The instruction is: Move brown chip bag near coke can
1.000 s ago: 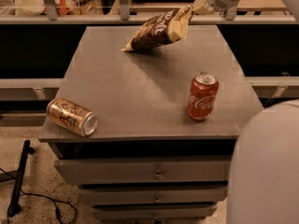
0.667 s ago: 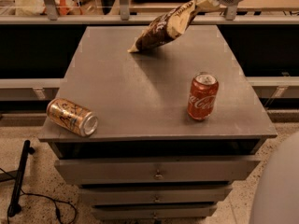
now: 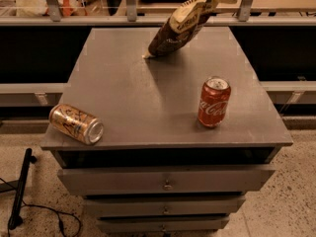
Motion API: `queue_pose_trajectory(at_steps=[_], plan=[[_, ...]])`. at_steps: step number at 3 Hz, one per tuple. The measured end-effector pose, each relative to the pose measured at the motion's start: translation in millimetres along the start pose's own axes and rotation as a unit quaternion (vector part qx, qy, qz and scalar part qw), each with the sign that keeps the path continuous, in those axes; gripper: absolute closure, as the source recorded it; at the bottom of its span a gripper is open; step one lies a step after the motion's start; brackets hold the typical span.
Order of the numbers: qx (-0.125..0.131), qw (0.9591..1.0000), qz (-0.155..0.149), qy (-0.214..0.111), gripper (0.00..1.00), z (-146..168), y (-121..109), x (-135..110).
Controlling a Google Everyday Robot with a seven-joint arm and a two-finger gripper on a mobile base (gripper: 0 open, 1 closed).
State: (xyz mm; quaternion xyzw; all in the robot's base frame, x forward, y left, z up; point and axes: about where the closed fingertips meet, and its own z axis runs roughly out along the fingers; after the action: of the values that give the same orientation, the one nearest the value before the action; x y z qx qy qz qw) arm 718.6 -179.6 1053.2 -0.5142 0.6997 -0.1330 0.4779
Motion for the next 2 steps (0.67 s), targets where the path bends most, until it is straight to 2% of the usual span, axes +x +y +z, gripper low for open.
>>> queue_pose_trajectory(at_steps=[1, 2], plan=[[0.005, 0.9994, 0.004, -0.034, 1.0, 21.6, -3.1, -2.1], [0.06, 0.9922, 0.027, -0.106, 1.0, 56.9, -36.4, 16.0]])
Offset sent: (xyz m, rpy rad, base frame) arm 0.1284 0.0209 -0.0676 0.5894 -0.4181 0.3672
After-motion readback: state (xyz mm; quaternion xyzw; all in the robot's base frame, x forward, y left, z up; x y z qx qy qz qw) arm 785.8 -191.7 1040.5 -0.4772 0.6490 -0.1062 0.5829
